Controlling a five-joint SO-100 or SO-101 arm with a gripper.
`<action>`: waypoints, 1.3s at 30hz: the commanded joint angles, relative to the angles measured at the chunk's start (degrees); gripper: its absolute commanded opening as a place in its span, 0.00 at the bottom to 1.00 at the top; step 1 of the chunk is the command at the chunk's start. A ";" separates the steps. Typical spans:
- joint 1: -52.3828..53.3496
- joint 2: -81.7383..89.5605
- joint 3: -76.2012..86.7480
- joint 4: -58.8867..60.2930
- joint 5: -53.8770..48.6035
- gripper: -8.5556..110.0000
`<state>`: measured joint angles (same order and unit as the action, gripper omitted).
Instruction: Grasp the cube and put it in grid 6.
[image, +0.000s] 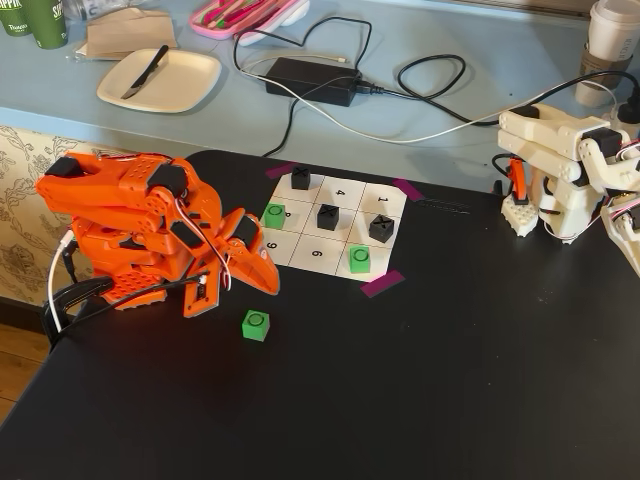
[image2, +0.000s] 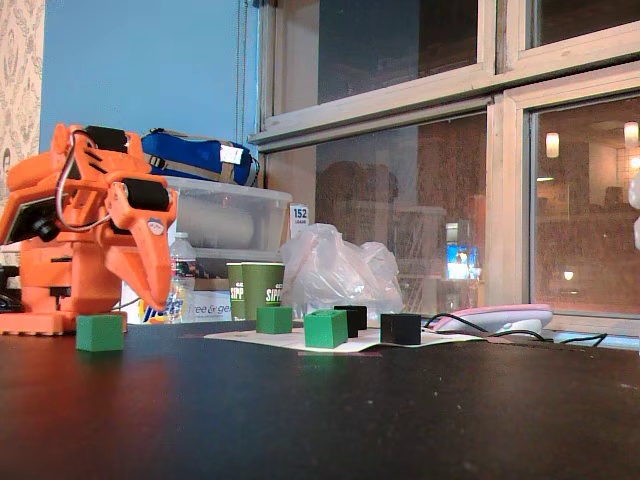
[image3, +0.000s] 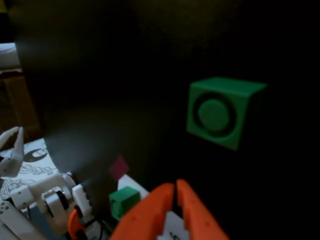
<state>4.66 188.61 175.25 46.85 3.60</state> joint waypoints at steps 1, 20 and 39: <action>-0.53 0.53 4.04 -0.88 -0.70 0.07; -0.44 0.53 4.04 -0.88 -0.53 0.07; -0.62 0.53 -1.41 6.06 -1.41 0.07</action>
<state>4.48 188.61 174.81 49.13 2.20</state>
